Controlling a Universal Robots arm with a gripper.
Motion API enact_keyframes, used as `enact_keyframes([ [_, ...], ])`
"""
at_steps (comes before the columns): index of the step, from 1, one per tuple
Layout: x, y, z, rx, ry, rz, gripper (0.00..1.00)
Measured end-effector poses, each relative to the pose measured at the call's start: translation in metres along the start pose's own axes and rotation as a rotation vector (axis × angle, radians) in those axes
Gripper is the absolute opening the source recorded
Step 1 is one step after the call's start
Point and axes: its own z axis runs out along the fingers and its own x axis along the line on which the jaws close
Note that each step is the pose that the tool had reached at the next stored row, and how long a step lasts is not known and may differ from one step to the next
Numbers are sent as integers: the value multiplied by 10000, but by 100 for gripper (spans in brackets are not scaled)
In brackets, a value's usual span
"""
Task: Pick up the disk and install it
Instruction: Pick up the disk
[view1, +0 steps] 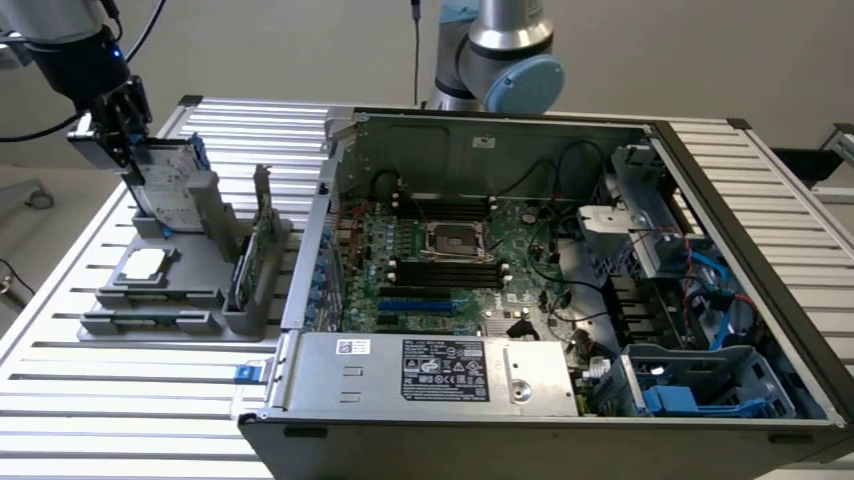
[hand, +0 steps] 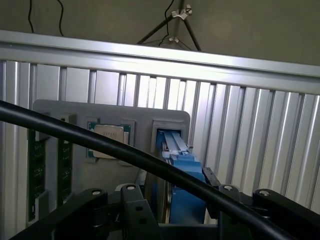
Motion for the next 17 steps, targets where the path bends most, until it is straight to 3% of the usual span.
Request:
enact_keyframes([
  [3, -3, 22, 18, 73, 6, 1, 54],
  [17, -10, 37, 20, 77, 7, 12, 54],
])
